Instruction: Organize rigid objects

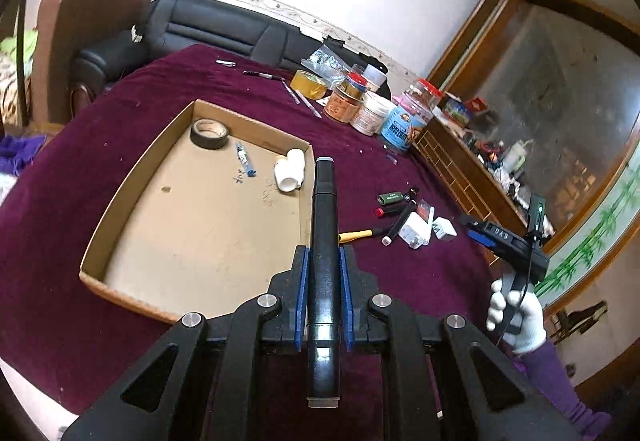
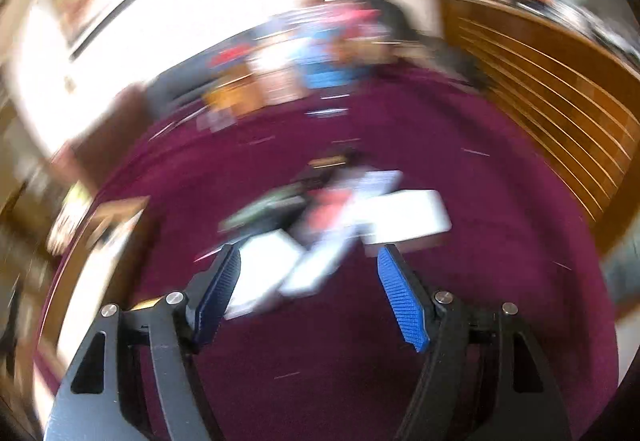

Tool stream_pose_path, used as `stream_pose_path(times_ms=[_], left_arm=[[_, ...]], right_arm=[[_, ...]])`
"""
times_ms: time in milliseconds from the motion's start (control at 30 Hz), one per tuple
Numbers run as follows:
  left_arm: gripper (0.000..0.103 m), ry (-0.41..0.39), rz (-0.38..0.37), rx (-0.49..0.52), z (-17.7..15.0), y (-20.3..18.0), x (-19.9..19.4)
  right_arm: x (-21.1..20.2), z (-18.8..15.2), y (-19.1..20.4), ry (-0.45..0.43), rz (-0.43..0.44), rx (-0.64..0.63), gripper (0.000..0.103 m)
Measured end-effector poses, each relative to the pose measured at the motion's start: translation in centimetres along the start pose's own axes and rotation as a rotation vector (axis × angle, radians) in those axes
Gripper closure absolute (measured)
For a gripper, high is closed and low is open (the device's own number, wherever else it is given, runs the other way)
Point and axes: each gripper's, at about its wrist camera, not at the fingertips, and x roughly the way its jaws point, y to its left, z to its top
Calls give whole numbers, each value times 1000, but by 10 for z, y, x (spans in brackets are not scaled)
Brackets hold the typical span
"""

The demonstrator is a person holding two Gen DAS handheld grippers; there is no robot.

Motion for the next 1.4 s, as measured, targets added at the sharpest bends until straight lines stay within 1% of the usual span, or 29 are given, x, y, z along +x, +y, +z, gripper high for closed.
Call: stream_pose_path(times_ms=[67, 100, 133, 167, 200, 267, 333, 467, 567, 633, 667, 733, 767, 867, 967, 1000, 1067, 1167, 1233, 1300, 1333, 1367, 1400], left_arm=[[91, -6, -12, -9, -4, 4, -1], [91, -8, -14, -12, -6, 7, -5], [91, -10, -17, -17, -7, 11, -7], [91, -12, -18, -21, -8, 13, -9], [91, -12, -18, -26, -9, 17, -11], [91, -9, -19, -35, -10, 24, -14], [91, -6, -22, -44, -11, 30, -14], [91, -5, -22, -55, -11, 42, -14], [91, 0, -20, -66, -10, 51, -13], [91, 6, -17, -75, -8, 57, -10], [91, 8, -16, -80, -7, 60, -9], [91, 12, -15, -88, -7, 63, -7], [91, 14, -17, -95, -6, 64, -5], [91, 21, -43, -115, -8, 68, -4], [91, 22, -36, -112, -8, 68, -4], [91, 24, -34, -112, -9, 68, -4], [91, 30, -22, -102, -9, 67, -2], [91, 62, -3, -74, -9, 60, 3], [91, 78, 17, -45, -12, 54, 8], [91, 71, 24, -23, -14, 50, 10], [91, 44, 22, -15, -16, 48, 9], [91, -3, 23, -7, -19, 48, 8], [91, -102, 50, 7, -25, 48, 5]], right_arm=[[13, -6, 49, 75, 70, -166, 31], [18, -12, 73, 101, 88, -265, 31], [23, -19, 94, 110, 87, -362, 31], [28, -29, 120, 106, 66, -494, 31], [33, -36, 137, 99, 50, -594, 31], [46, -47, 161, 108, 32, -741, 32], [62, -48, 171, 154, 32, -797, 32], [92, -44, 175, 261, 55, -830, 32], [106, -44, 173, 309, 64, -825, 32], [116, -43, 174, 332, 80, -802, 35], [118, -41, 174, 353, 97, -775, 43], [128, -31, 170, 416, 158, -674, 56], [133, -26, 170, 430, 158, -632, 64], [140, -14, 168, 446, 137, -536, 76], [143, -8, 161, 448, 142, -446, 77], [143, -8, 159, 441, 136, -436, 77], [141, -14, 161, 432, 117, -466, 77], [128, -29, 171, 408, 71, -579, 73], [122, -36, 172, 381, 55, -629, 71], [117, -40, 168, 354, 60, -637, 71], [116, -40, 164, 345, 66, -615, 70], [116, -39, 159, 342, 78, -578, 69], [115, -39, 156, 338, 88, -552, 69]])
